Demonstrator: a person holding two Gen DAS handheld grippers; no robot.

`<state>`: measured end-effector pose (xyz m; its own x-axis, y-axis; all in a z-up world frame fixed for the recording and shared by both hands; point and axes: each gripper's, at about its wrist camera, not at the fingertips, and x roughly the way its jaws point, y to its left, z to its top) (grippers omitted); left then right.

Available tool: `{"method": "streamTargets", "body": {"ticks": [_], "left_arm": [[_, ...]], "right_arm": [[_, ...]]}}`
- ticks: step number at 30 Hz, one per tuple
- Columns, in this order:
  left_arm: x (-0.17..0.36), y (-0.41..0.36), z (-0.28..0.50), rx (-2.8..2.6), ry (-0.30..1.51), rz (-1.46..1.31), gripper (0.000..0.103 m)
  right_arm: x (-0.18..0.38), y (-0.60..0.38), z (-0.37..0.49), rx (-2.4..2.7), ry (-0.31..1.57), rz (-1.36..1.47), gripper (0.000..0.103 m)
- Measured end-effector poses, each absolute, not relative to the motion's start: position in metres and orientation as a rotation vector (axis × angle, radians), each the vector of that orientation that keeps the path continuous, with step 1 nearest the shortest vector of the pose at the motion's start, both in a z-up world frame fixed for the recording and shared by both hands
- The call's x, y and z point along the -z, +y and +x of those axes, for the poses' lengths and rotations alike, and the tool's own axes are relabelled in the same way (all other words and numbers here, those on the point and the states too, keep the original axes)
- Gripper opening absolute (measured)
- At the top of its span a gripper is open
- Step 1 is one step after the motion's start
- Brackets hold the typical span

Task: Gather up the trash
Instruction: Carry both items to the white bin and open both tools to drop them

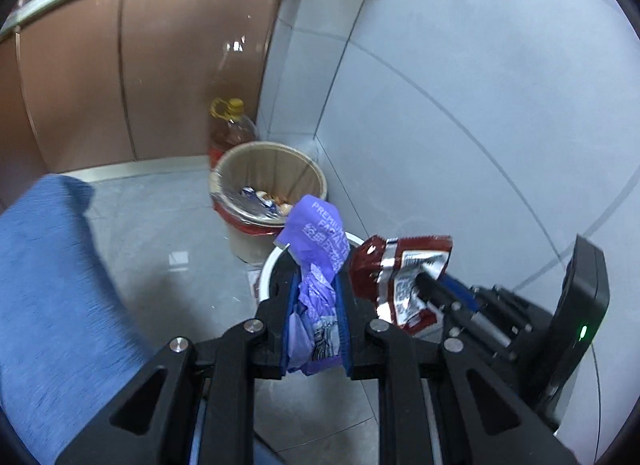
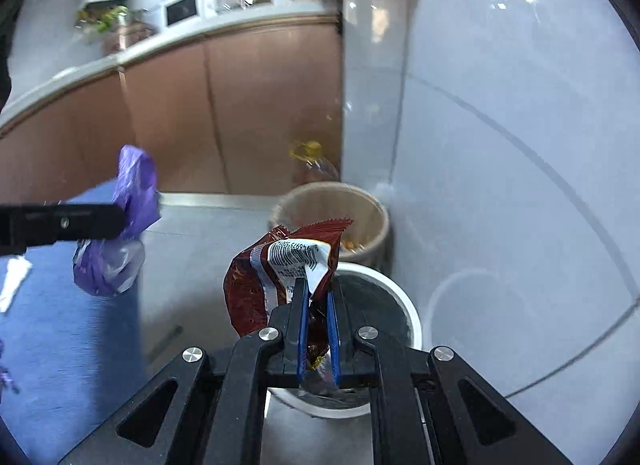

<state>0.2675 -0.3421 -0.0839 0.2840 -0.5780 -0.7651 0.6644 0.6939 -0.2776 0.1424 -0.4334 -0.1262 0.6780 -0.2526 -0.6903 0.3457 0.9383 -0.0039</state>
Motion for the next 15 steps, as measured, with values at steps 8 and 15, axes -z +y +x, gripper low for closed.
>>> {"method": "streamTargets", "body": {"ticks": [8,15], "left_arm": [[0.137,-0.405,0.302,0.854,1.046,0.139,0.019],[0.172,-0.43,0.317,0.86,1.112,0.13,0.027]], "right_arm": [[0.176,-0.467,0.172,0.398,0.849,0.134,0.01],[0.199,-0.481,0.18,0.45,0.904,0.112,0.016]]}}
